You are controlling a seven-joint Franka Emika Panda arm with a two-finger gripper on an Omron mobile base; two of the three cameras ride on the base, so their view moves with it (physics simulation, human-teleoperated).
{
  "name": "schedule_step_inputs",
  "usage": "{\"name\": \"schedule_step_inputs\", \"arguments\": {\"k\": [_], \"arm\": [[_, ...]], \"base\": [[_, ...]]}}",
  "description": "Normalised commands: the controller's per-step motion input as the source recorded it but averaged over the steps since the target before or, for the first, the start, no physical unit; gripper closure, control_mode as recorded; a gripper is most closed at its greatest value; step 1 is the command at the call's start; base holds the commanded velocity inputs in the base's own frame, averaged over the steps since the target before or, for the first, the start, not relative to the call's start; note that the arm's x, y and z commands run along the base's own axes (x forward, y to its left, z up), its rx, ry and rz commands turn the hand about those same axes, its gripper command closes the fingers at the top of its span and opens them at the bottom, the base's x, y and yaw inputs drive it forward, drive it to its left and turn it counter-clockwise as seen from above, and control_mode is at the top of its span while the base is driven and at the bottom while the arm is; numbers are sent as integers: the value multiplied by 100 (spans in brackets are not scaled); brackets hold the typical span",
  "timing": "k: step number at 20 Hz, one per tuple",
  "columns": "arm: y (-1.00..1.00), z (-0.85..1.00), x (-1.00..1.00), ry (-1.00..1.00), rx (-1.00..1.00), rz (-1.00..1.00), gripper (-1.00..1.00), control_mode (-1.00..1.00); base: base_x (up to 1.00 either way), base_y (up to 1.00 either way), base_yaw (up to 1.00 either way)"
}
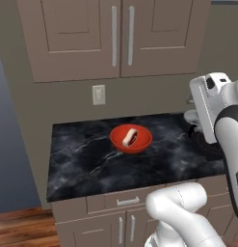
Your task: Place one of the steaks on the plate and the other in the bowl. Then place the bowl in the fridge.
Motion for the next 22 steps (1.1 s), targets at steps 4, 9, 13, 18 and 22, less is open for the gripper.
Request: {"name": "schedule_step_inputs", "arguments": {"k": [4,9,13,18,22], "arm": [[0,0,0,0,0,0,-100,100],[0,0,0,0,0,0,-100,100],[0,-20,3,4,0,1,-100,-100],[0,-42,4,19,0,20,-100,-100],[0,-28,2,11,0,24,-100,-100]], "base": [[23,10,-16],[25,7,-3],[2,0,0],[0,0,0],[0,0,0]]}}
